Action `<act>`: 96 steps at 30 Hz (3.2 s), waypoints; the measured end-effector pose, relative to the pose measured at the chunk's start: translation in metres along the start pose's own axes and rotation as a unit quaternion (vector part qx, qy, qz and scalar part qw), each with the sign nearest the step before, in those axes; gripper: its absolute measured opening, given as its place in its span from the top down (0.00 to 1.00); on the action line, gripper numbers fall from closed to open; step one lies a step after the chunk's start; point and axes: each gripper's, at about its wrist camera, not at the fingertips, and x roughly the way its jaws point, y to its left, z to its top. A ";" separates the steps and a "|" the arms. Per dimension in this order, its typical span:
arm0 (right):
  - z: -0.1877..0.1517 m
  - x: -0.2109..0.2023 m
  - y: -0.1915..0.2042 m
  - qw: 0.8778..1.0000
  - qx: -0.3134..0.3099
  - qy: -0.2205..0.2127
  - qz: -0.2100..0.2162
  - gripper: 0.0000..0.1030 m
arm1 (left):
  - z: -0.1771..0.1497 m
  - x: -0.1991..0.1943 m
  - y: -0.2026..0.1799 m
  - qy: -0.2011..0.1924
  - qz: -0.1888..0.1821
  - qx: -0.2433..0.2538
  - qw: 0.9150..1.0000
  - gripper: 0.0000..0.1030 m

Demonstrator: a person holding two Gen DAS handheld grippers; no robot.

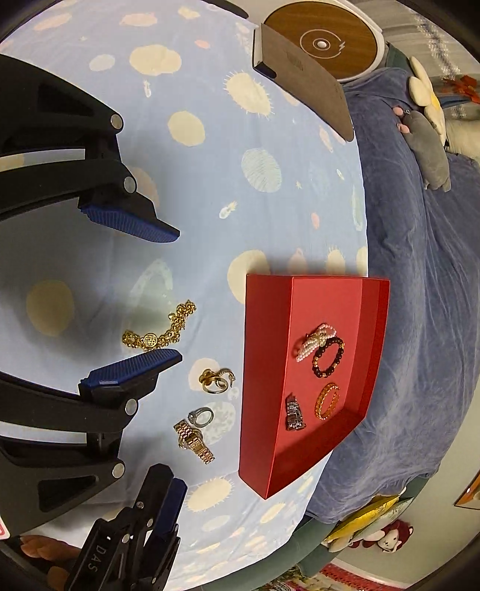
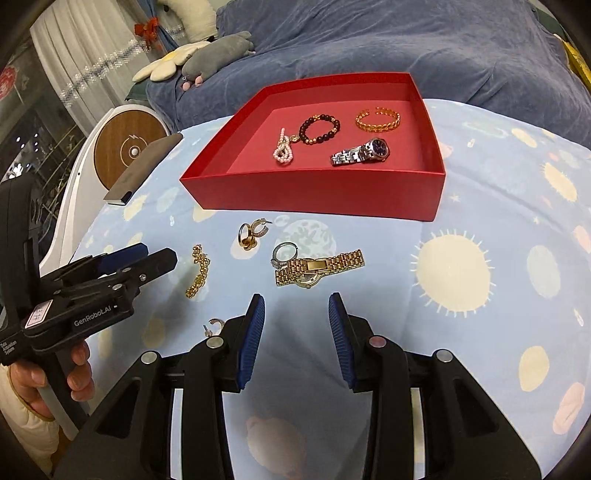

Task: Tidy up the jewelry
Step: 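Grasp the gold-band watch with the right gripper while the left gripper grasps the gold chain bracelet, then carry the gold watch and gold chain into the red box and release both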

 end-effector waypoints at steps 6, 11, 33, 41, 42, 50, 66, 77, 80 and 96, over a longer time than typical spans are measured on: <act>0.008 0.021 0.006 1.000 -0.002 0.006 -0.017 0.66 | -0.003 0.000 0.010 0.005 -0.001 -0.010 1.000 0.44; 0.015 0.030 0.010 1.000 -0.005 -0.002 -0.031 0.66 | -0.002 0.001 0.016 0.008 -0.005 -0.018 1.000 0.44; 0.011 0.003 -0.005 0.999 -0.001 -0.021 -0.049 0.89 | -0.008 0.015 -0.013 0.030 -0.040 0.004 0.999 0.44; 0.007 -0.018 -0.009 0.999 0.009 -0.028 -0.030 0.89 | -0.010 0.022 -0.026 0.024 -0.035 0.025 0.999 0.44; 0.006 -0.020 -0.009 0.999 0.010 -0.029 -0.029 0.89 | -0.010 0.022 -0.028 0.022 -0.034 0.026 0.999 0.46; 0.007 -0.026 -0.013 0.999 0.015 -0.033 -0.026 0.89 | -0.011 0.024 -0.035 0.010 -0.017 0.051 0.999 0.89; 0.008 -0.034 -0.009 0.999 0.014 -0.041 -0.018 0.89 | -0.004 0.002 -0.028 -0.002 -0.069 0.033 0.997 0.95; 0.029 -0.072 -0.001 0.996 0.006 -0.087 0.004 0.89 | 0.027 -0.031 -0.023 -0.042 -0.099 0.008 0.994 0.95; 0.044 -0.086 0.000 0.994 0.003 -0.110 0.005 0.89 | 0.046 -0.046 -0.027 -0.067 -0.102 0.012 0.992 0.95; 0.155 -0.046 -0.023 0.992 0.015 -0.122 0.002 0.89 | 0.162 -0.002 -0.031 -0.112 -0.075 0.030 0.990 0.95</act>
